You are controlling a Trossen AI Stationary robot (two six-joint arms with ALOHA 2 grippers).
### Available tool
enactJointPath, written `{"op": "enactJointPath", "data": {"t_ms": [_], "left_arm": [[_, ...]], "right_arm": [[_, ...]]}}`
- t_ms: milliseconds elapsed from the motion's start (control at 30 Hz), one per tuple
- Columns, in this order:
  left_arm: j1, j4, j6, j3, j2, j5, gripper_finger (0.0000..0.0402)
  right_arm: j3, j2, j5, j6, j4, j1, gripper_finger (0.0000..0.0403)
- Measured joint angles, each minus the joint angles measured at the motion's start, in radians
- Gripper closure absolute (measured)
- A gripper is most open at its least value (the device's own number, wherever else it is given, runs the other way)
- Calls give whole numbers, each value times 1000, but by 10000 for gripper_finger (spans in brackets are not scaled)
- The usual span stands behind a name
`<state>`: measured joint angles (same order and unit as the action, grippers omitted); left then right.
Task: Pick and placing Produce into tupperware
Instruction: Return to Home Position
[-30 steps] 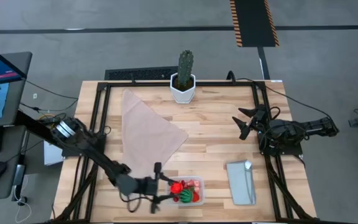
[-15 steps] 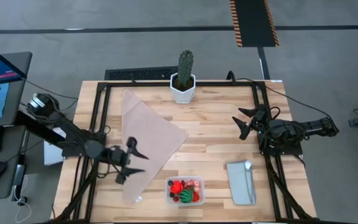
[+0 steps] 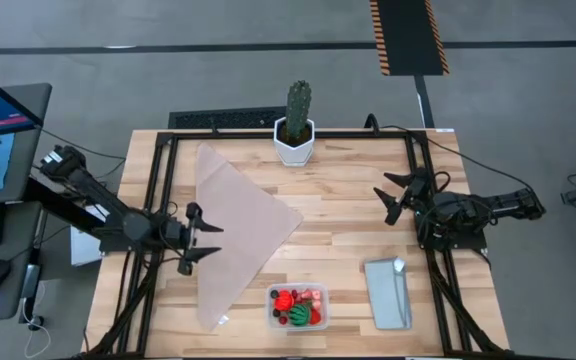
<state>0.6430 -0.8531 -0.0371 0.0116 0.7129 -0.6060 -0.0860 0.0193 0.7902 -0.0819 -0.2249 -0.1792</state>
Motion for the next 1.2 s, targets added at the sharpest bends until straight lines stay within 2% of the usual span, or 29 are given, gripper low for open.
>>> {"op": "enactJointPath", "data": {"t_ms": [200,333,367,467,533,600,667,767,833,900,1000,1100,1200], "left_arm": [[15,103,-89,0,-139,-62,180],[19,189,-133,0,-282,-165,180],[19,212,-138,0,-318,-166,180],[19,285,-162,0,-417,-139,180],[19,351,-175,0,-477,-131,180],[19,412,-176,0,-530,-134,180],[15,444,-176,0,-578,-139,180],[5,493,-179,0,-643,-140,180],[-7,531,-179,0,-684,-143,180],[-26,558,-179,-1,-713,-148,180],[-61,579,-163,1,-711,-166,180],[-112,588,-144,1,-709,-87,180],[-162,631,-132,1,-709,-52,180]], "right_arm": [[0,0,20,439,0,12,101],[0,0,9,607,0,13,101],[0,0,-35,571,4,14,101],[2,0,-223,309,49,17,101],[2,0,-264,195,115,20,101],[1,0,-286,12,149,14,101],[1,-8,-326,-31,148,3,101],[-3,-15,-508,0,164,-35,101],[-3,-16,-570,-3,173,-69,101],[-3,-16,-583,-7,171,-116,101],[-3,-16,-547,12,189,-193,101],[-3,-16,-472,61,224,-277,101],[-3,-16,-314,89,220,-357,101]]}}
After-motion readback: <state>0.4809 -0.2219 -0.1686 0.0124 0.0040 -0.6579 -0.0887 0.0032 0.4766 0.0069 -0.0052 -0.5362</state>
